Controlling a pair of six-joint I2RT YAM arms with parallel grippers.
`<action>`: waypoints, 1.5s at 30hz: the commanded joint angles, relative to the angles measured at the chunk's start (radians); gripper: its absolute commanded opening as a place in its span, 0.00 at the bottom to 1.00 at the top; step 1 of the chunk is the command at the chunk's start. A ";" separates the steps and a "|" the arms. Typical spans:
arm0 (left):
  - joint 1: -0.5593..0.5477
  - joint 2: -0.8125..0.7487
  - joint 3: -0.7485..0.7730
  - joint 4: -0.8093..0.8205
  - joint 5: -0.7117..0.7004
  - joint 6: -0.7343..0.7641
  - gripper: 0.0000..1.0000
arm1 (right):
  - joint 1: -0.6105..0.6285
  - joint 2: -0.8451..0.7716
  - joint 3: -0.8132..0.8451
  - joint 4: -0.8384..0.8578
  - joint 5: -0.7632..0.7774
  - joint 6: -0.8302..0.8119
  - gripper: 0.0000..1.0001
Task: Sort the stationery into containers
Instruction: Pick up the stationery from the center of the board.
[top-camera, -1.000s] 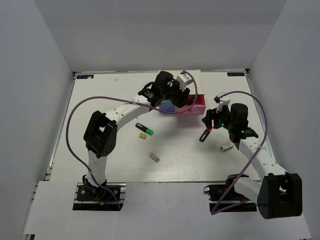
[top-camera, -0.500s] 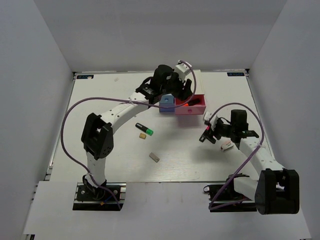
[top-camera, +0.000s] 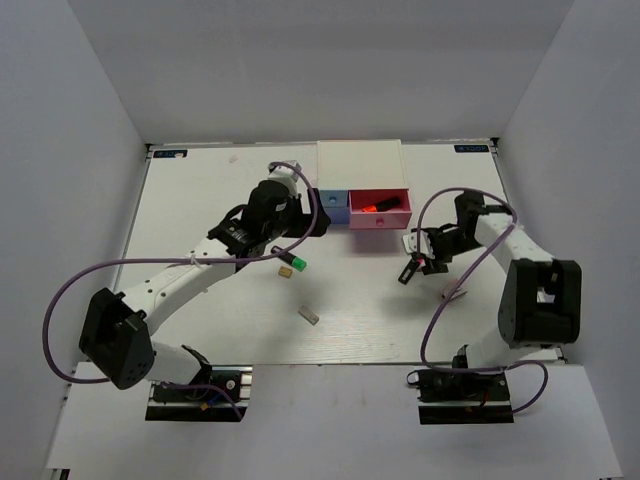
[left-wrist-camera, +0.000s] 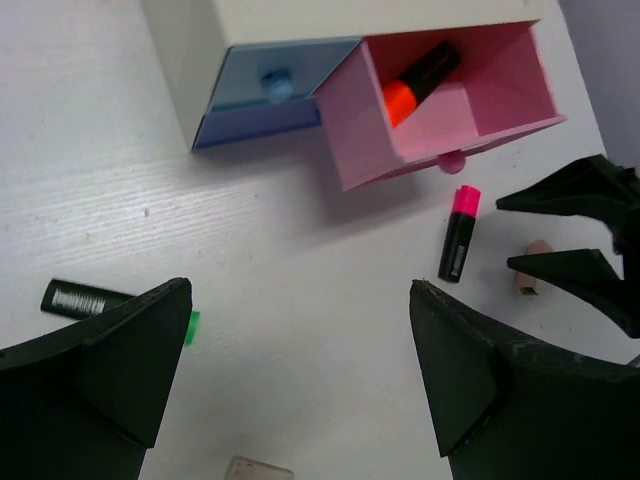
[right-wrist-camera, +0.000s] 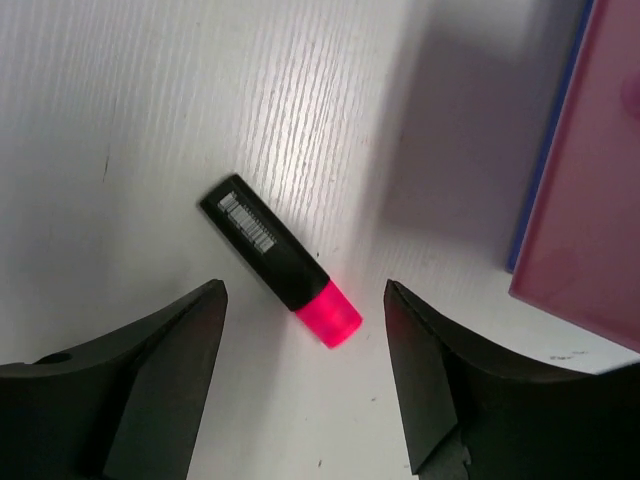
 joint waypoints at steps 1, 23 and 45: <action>0.009 -0.046 -0.069 0.001 -0.065 -0.123 0.99 | -0.006 0.087 0.116 -0.287 0.102 -0.410 0.71; 0.069 -0.129 -0.247 -0.008 -0.060 -0.339 0.99 | 0.026 0.161 0.070 0.004 0.187 -0.405 0.75; 0.139 0.045 -0.173 -0.094 0.062 -0.583 0.99 | 0.072 0.292 0.105 -0.208 0.309 -0.567 0.52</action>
